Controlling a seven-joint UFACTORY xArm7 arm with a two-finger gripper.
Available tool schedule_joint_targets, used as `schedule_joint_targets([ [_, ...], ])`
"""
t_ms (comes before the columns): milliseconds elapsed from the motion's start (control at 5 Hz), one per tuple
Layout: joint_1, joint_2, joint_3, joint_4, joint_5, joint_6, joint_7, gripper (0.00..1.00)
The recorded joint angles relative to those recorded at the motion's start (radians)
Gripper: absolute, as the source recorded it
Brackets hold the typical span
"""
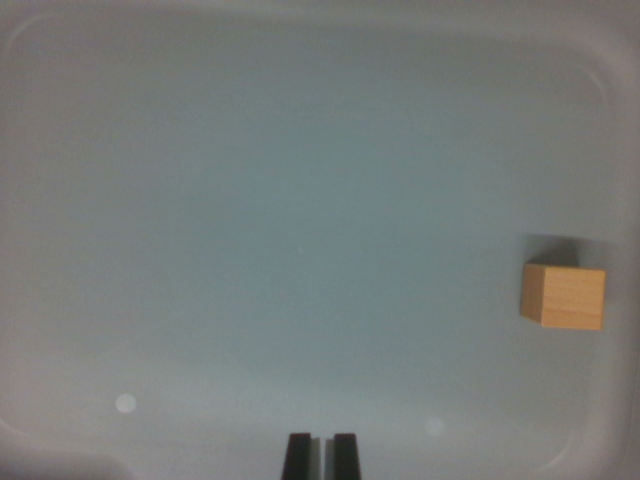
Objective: Push wooden cube
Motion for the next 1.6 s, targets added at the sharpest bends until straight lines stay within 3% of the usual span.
schedule_joint_targets([
  [1000,-0.0006,0.0,-0.001,-0.002,0.0,-0.002,-0.001,0.0],
  [1600,-0.0059,0.005,-0.005,-0.021,0.0004,-0.025,-0.009,0.0],
])
